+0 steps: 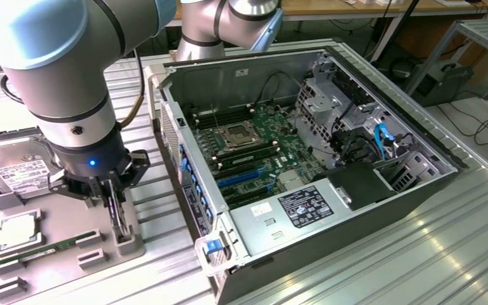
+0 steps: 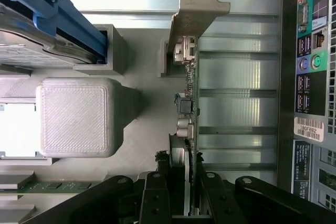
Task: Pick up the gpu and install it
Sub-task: 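Pick up the gpu and move the gpu toward the slot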
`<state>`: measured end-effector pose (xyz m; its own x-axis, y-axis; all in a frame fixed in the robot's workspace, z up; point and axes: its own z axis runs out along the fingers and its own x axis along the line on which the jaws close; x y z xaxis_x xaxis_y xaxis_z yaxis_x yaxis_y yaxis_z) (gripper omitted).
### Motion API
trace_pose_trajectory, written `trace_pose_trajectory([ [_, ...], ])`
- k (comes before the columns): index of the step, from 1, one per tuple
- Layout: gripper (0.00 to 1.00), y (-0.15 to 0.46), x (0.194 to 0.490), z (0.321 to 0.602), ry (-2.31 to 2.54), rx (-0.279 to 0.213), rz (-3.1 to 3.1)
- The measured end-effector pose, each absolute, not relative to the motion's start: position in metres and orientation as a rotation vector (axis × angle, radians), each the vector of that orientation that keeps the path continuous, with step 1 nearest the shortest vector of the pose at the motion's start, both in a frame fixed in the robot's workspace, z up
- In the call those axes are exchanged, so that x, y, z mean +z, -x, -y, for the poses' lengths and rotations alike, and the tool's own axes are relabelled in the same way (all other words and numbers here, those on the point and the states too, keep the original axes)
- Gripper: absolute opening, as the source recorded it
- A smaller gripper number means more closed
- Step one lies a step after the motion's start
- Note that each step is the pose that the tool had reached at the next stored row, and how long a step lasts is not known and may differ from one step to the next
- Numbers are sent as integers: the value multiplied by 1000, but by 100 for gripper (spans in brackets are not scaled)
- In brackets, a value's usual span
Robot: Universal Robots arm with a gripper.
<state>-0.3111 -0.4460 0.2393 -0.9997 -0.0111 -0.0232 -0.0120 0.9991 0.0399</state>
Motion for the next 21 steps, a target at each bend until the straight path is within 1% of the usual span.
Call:
trace_pose_trajectory([
  [21,27,311,245,446,18,62,-3118],
])
